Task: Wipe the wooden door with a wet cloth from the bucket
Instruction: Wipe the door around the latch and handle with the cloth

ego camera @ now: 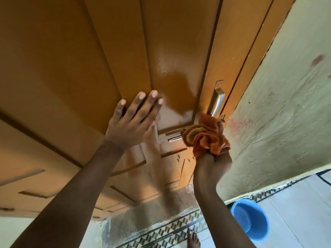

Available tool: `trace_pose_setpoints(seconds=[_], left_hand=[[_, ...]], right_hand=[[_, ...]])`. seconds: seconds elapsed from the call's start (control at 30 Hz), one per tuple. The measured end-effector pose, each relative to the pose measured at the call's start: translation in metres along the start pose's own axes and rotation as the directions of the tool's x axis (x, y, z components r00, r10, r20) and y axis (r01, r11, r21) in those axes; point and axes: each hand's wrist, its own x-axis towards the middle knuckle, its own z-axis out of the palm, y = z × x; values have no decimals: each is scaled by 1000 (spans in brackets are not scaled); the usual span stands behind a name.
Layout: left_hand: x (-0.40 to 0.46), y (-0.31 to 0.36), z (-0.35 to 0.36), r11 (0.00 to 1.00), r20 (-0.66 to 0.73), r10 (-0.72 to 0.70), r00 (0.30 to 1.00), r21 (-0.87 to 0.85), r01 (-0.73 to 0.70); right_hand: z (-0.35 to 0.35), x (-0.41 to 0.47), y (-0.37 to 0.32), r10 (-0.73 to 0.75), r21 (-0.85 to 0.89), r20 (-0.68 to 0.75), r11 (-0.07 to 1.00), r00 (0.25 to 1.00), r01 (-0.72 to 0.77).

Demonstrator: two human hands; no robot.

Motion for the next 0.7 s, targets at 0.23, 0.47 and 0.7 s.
trace_pose_setpoints(seconds=[0.23,0.47,0.7], left_hand=[[-28,42,-30,890,164,117,980,-455,-30],[-27,102,-40,802,387,-66,920,-528,280],[-24,129,-30,847,451,-11,892,-470,248]], right_hand=[[-3,11,35,-184,-377,449,848,875,372],[-39,26,30,11,-372,628,882,778,287],[-69,41,15,132,-170,73,978,988,-118]])
